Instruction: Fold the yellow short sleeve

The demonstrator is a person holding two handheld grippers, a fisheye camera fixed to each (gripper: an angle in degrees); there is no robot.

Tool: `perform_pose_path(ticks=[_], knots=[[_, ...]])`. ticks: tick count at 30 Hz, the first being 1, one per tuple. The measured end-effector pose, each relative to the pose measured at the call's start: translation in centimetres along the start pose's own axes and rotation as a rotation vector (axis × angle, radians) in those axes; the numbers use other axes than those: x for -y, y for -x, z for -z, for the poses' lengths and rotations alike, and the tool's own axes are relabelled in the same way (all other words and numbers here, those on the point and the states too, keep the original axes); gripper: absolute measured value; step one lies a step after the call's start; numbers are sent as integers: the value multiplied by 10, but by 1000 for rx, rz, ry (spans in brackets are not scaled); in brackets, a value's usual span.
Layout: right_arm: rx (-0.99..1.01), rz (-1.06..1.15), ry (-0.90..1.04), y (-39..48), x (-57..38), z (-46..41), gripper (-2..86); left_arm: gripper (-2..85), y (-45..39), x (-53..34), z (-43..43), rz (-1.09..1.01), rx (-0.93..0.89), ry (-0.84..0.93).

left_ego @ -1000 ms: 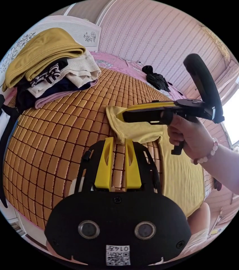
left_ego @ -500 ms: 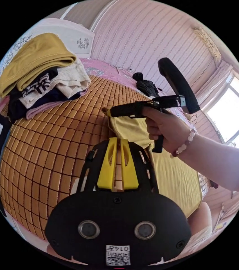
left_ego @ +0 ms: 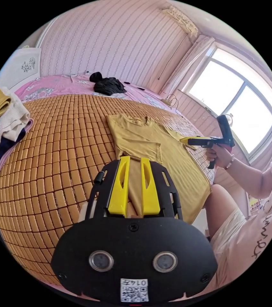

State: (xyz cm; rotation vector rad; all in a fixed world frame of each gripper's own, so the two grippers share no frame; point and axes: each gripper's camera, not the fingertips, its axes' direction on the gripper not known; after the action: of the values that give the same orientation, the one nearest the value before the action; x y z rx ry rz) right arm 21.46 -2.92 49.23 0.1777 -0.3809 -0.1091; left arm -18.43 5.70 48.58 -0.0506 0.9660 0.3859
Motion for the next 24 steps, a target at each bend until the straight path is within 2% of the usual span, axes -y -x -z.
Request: perform_pose_path(ticks=[7, 10, 13, 16, 21, 24], knots=[[60, 151, 26, 15, 81, -34, 74, 57, -14, 38, -47, -72, 146, 112], [70, 192, -42, 21, 97, -26, 62, 57, -22, 53, -66, -99, 148, 144], [-5, 211, -90, 14, 80, -4, 60, 56, -38, 66, -70, -132, 108, 132], [-131, 109, -122, -21, 35, 27, 63, 56, -60, 78, -73, -192, 83, 137], [-384, -210, -102, -114, -75, 91, 85, 56, -101, 114, -95, -271, -3, 172], [-408, -357, -123, -157, -113, 122, 88, 56, -134, 146, -117, -319, -36, 190]])
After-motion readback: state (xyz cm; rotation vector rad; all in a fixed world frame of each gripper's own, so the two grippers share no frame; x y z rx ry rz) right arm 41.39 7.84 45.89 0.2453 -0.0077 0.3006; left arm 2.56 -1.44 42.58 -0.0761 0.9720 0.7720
